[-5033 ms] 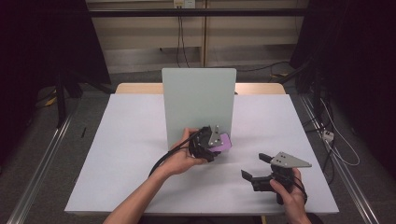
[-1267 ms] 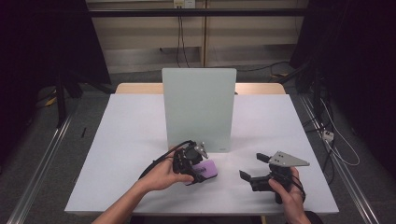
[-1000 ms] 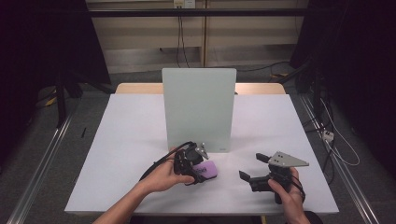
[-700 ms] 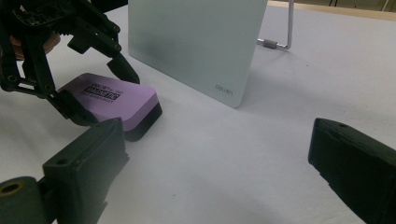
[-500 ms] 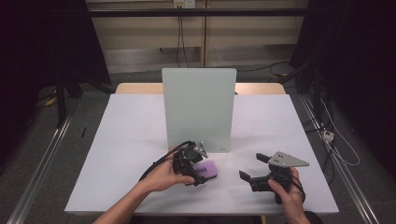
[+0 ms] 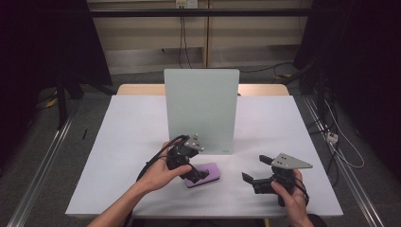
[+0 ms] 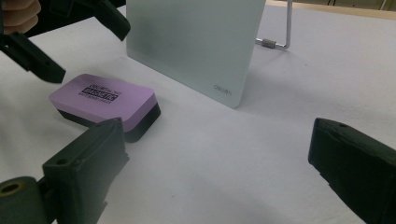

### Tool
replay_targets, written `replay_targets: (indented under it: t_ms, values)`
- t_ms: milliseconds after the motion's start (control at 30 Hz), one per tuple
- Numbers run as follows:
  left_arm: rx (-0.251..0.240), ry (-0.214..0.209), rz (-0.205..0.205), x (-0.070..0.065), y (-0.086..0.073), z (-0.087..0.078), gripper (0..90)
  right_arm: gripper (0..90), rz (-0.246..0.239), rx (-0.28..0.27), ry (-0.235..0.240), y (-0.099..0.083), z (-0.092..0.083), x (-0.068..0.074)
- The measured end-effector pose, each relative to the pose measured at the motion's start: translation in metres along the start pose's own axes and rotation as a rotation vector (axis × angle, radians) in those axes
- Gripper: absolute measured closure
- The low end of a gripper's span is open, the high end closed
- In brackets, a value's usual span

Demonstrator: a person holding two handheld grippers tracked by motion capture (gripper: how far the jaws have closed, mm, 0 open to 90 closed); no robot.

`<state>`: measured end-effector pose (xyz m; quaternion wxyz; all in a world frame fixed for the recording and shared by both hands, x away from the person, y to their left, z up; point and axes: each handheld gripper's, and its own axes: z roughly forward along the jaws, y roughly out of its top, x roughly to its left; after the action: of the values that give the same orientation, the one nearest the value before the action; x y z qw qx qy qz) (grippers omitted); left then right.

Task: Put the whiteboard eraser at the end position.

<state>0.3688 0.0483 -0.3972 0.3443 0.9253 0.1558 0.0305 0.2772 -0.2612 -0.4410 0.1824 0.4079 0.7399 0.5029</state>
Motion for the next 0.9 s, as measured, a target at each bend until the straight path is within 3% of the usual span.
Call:
replay_targets:
  t_ms: [67,167,300,367,433,700,900]
  values:
    - [-0.034,0.029,-0.030,0.002,-0.005,-0.008,6.6,4.0,-0.001,0.002,-0.001,0.000,0.000,0.000]
    - [-0.154,0.092,-0.088,0.003,-0.016,-0.022,5.9,4.0,-0.001,0.001,0.002,0.000,0.000,0.000]
    - [-0.229,0.167,-0.140,0.005,-0.032,-0.036,5.8,4.0,-0.001,0.001,0.001,0.000,0.000,0.000]
    - [-0.252,0.175,-0.172,0.006,-0.041,-0.042,5.7,4.0,-0.001,0.001,-0.001,0.000,0.001,0.000]
    - [-0.276,0.212,-0.188,0.005,-0.051,-0.048,5.7,4.0,-0.006,0.003,0.000,0.000,0.001,0.001]
    - [-0.324,0.272,-0.279,0.008,-0.097,-0.072,5.6,4.0,-0.004,0.005,-0.005,0.000,0.001,0.001]
    - [-0.360,0.333,-0.326,0.004,-0.122,-0.090,5.6,4.0,-0.003,0.008,-0.008,0.000,0.001,0.001]
